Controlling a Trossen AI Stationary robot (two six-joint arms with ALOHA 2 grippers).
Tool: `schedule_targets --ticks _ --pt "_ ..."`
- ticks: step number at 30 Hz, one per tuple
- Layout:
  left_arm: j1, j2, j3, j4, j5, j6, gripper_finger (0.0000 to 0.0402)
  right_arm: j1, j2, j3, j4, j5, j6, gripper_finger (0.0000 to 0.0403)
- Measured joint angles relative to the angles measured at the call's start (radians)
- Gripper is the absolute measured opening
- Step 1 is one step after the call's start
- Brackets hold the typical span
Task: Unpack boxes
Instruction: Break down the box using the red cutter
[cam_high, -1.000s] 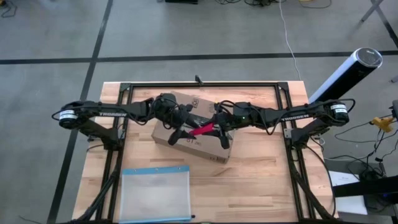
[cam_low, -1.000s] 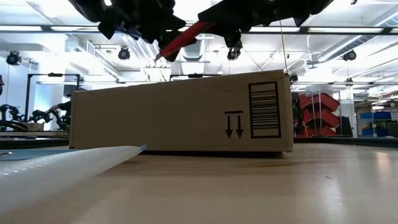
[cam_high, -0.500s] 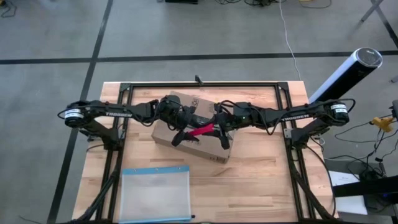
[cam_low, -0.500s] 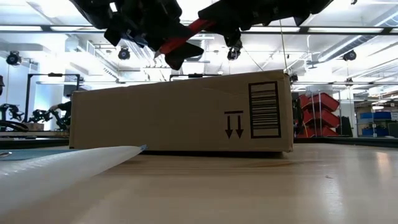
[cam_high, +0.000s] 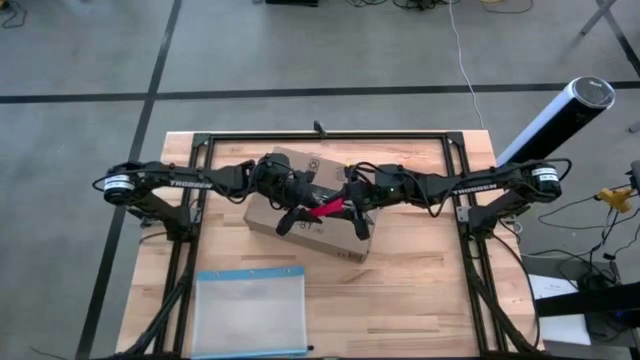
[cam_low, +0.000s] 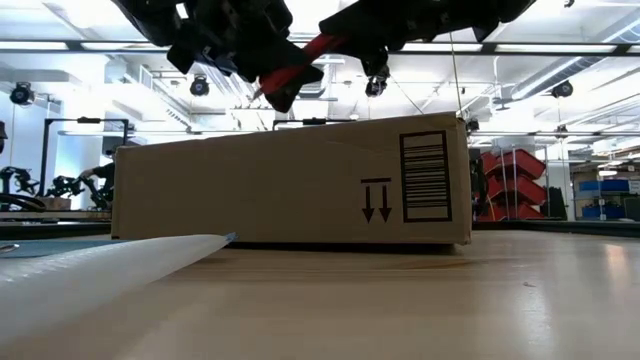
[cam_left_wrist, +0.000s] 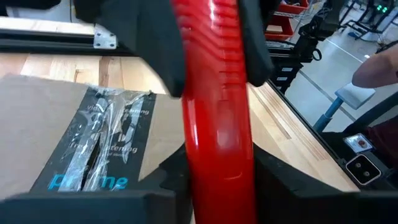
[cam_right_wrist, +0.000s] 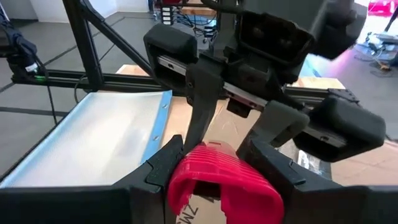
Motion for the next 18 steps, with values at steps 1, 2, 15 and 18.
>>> schedule_targets --ticks 1,2,15,18 --pt "0.0 0.0 0.0 0.0 0.0 0.0 0.009 0.0 0.0 0.0 0.001 -0.001 0.0 0.0127" --pt "0.0 0.0 0.0 0.001 0.0 0.001 0.009 0.0 0.0 0.0 0.002 -0.002 0.0 0.0127" --pt "0.0 0.0 0.0 0.018 -0.012 0.039 0.007 0.0 0.0 0.0 -0.009 0.004 0.032 0.0167" --pt "0.0 -0.001 0.0 0.018 -0.039 0.036 0.004 0.0 0.0 -0.001 -0.009 0.022 0.051 0.0197"
